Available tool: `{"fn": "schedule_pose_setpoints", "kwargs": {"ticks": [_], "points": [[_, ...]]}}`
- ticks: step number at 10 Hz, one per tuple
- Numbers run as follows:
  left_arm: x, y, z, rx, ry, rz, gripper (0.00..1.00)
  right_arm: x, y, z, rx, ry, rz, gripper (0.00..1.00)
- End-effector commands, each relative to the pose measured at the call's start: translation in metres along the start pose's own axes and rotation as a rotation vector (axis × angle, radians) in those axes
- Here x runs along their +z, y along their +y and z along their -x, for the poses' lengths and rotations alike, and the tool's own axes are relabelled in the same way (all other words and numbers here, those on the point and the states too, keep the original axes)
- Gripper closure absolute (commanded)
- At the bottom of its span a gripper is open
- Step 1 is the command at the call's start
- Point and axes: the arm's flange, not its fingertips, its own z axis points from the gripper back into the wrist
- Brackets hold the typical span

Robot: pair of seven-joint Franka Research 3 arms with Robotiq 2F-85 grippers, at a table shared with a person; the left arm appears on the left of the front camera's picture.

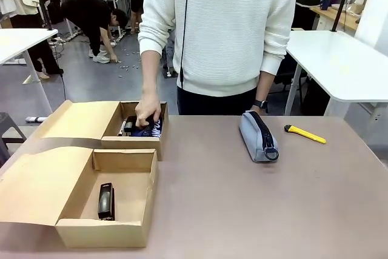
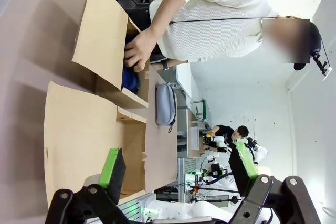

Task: Place items inside the box.
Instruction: Pick up a Pencil pouch or Stapler and place it inside the Mailer Box closest to the robot.

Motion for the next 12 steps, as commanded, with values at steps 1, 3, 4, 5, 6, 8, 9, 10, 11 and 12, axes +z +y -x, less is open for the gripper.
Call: {"fn": "schedule_pose_setpoints", "kwargs": {"ticks": [1,3,4,5,6,8,9,10,11,12], "points": [[-0.001,-0.001,0.0,-0.015,-0.009,0.025,0.0,0.001,0.007,0.001,-0.018,-0.005,-0.012,0.0],[-0.001,-0.001,0.0,-0.015,-0.009,0.025,0.0,0.001,0.007,0.001,-0.018,-0.005,-0.012,0.0],[-0.001,-0.001,0.0,-0.015,-0.009,0.025,0.0,0.001,0.007,0.001,-0.018,-0.005,-0.012,0.0],[-0.001,-0.001,0.0,-0.015,-0.009,0.025,0.0,0.001,0.007,0.001,-0.018,-0.005,-0.012,0.0],[-0.001,-0.001,0.0,-0.015,-0.009,0.025,0.0,0.001,0.007,0.001,-0.018,-0.005,-0.012,0.0],[-0.001,-0.001,0.0,-0.015,-0.009,0.025,0.0,0.001,0.007,0.001,-0.018,-0.005,-0.012,0.0],[-0.001,-0.001,0.0,-0.015,-0.009,0.025,0.0,0.0,0.0,0.0,-0.001,-0.001,0.001,0.0],[-0.001,-0.001,0.0,-0.015,-0.009,0.025,0.0,-0.03,0.018,-0.014,0.001,-0.032,0.12,0.0],[-0.001,-0.001,0.0,-0.015,-0.009,0.025,0.0,-0.07,0.043,-0.034,0.048,-0.006,0.262,0.0],[-0.001,-0.001,0.0,-0.015,-0.009,0.025,0.0,-0.121,0.066,-0.06,0.072,0.001,0.45,0.0]]}}
